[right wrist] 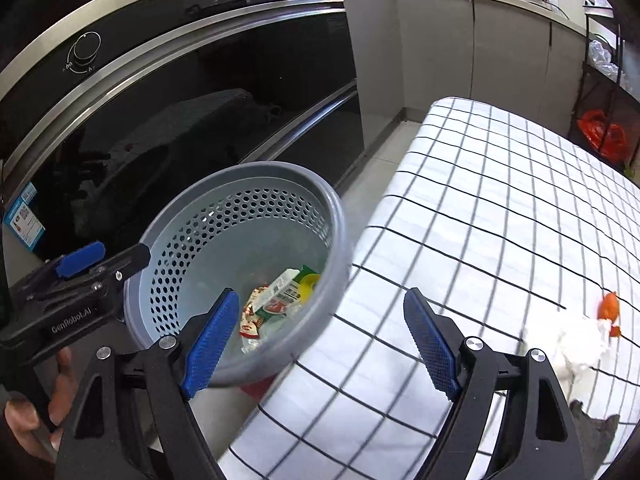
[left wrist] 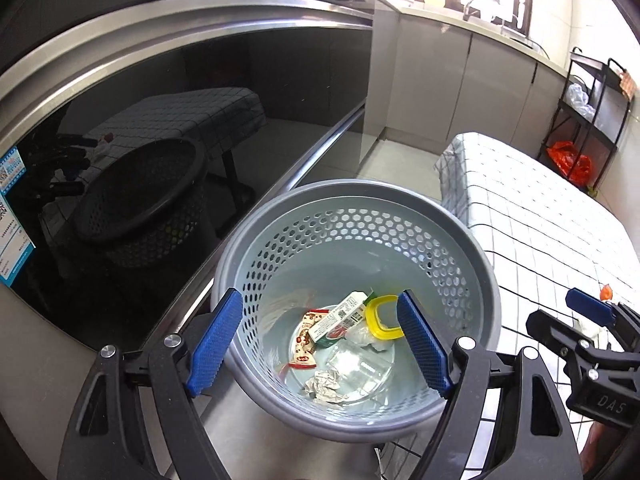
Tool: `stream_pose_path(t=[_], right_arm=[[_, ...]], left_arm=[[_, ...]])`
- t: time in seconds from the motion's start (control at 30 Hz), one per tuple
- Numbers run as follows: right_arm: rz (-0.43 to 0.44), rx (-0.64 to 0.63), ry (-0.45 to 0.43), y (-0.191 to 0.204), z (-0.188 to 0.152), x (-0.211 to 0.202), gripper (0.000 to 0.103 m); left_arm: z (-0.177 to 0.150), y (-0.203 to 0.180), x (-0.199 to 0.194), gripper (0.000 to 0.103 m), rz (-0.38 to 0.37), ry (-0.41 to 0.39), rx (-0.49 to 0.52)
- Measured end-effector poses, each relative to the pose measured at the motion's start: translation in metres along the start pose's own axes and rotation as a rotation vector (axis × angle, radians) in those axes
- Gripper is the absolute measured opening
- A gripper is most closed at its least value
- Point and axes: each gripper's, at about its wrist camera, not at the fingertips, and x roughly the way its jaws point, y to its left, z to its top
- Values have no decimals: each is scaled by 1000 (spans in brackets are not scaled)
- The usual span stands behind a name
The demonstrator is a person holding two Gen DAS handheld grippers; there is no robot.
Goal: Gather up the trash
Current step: 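Move both open tools back over the table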
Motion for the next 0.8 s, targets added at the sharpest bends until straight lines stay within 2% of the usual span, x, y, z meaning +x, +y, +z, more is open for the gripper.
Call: stream_pose_path(t=[0.33,0.63,0.8], right_arm=[[-82,49,-50,-42,-41,-59,80],[-204,115,-78,-118,-81,-117,80],[-230,173,-70,-164,-103,-135,80]], left_arm=[[-15,-42,-31,80,-62,-34,68],[-30,-101,-61,82,-157,-60,138],[-34,-143,-66,82,-205,-59,169]])
